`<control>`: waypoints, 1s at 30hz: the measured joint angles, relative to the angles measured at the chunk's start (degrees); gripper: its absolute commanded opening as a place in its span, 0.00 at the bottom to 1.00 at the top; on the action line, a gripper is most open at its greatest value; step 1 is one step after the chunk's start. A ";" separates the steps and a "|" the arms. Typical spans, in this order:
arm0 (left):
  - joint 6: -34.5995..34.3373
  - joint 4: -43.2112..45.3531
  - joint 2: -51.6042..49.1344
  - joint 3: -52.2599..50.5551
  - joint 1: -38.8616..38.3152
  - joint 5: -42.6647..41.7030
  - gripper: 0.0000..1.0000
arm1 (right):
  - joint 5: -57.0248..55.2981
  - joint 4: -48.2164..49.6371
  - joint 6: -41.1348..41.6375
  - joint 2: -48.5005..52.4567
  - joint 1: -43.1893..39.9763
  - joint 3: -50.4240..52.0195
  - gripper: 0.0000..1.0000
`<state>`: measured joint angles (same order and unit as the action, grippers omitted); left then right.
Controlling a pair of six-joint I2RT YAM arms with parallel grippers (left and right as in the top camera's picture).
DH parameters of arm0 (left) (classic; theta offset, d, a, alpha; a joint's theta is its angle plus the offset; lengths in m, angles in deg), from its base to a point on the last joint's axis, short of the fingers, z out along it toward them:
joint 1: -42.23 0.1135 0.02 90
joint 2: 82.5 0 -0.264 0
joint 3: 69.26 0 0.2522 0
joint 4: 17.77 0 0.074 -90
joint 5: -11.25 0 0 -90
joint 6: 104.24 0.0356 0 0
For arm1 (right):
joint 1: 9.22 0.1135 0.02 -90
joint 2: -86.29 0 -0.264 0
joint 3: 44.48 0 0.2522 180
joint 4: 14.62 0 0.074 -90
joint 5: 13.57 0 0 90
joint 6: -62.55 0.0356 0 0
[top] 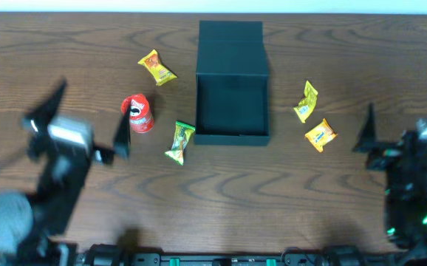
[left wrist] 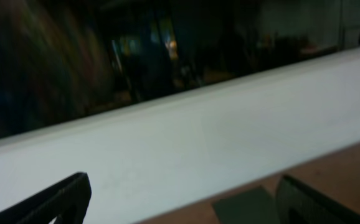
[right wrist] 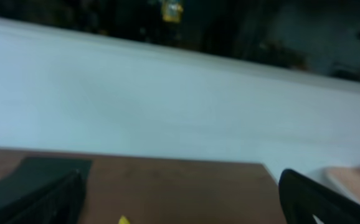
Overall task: Pack container
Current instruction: 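Move the left gripper toward the orange cookie packet at top left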
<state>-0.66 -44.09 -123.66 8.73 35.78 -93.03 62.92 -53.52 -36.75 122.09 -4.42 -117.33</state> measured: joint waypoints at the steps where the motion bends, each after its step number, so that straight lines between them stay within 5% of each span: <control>1: 0.00 -4.28 -4.46 5.62 0.00 0.11 0.96 | -0.72 -4.42 0.04 3.28 0.00 -4.24 0.99; 6: -0.87 -31.56 -26.27 30.40 0.00 0.00 0.96 | -1.22 -30.42 1.57 24.17 0.00 -23.69 0.99; 12: -1.77 -49.40 -35.45 36.68 0.00 -0.85 0.96 | 8.96 -42.86 2.32 38.93 0.00 -27.63 0.99; 21: -3.65 -54.93 -36.35 37.22 -0.02 -3.43 0.96 | 26.73 -44.89 2.45 48.00 0.00 -28.02 0.99; 30: -10.47 -54.07 -36.63 37.22 0.00 -4.66 0.95 | 24.35 -42.97 2.64 49.37 0.00 -28.09 0.99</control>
<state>-11.13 -98.16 -160.29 45.95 35.78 -97.68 87.26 -96.49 -34.11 171.46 -4.42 -145.41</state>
